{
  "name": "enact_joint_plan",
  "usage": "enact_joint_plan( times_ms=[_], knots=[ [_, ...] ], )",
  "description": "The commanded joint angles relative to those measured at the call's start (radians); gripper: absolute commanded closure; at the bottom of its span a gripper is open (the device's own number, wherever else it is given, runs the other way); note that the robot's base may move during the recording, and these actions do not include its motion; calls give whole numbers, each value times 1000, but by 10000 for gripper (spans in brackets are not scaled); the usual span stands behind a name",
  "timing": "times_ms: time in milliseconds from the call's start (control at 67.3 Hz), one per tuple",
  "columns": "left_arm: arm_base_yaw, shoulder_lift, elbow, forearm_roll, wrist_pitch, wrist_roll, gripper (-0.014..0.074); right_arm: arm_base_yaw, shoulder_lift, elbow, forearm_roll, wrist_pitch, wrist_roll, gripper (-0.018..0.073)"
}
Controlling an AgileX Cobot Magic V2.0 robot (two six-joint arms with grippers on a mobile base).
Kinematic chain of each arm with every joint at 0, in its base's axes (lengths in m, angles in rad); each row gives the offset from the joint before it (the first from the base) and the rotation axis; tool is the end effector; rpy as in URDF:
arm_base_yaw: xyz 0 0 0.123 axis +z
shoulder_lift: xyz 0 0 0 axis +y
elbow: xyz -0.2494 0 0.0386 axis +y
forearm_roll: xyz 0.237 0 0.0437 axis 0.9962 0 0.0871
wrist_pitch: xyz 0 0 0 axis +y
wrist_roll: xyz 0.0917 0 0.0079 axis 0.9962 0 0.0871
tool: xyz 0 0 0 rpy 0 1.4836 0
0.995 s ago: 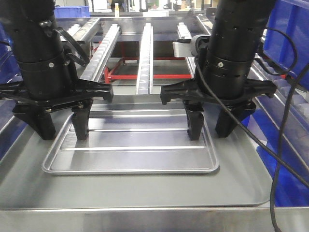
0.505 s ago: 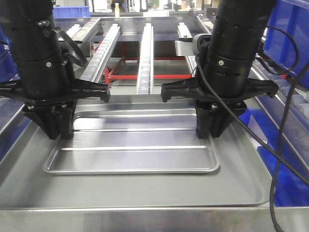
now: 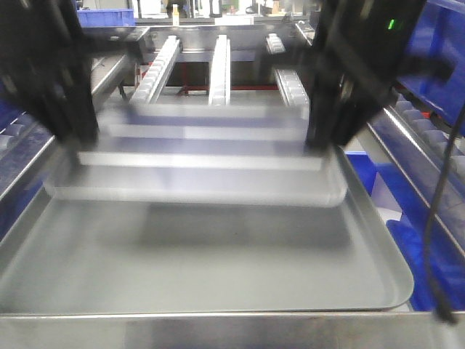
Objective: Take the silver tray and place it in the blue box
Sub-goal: 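Lift the small silver tray with both grippers off the larger tray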
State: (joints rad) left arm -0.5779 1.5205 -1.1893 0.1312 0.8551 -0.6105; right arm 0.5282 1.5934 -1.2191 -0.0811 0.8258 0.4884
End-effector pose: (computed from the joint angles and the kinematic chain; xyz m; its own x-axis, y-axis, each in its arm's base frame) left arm 0.2615 -0.1597 0.2568 -0.8977 -0.0091 -0.4406 0.0652 0.9860 -0.1533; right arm 0.2804 0.1573 0.2431 -0.9042 -0.0423 -0.4249 -0.1108 0.9842 0.1378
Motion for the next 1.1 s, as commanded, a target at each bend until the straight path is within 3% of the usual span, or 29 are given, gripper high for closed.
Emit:
enact_joint_plan(
  times_ms=[0,238,416,1084],
  knots=[
    [-11,-88,-64,57,64,-7,693,-4,-98,-50,-66,75,-17,501],
    [-112,-132,-229,126,269,-12,693,35,-202,-140,-143,205,-8,501],
    [-183,-129,-264,196,291,-84,694,84,-227,-153,-242,255,53,501],
    [-190,-127,-262,185,313,-81,694,85,-227,-153,-232,260,54,501]
  ],
)
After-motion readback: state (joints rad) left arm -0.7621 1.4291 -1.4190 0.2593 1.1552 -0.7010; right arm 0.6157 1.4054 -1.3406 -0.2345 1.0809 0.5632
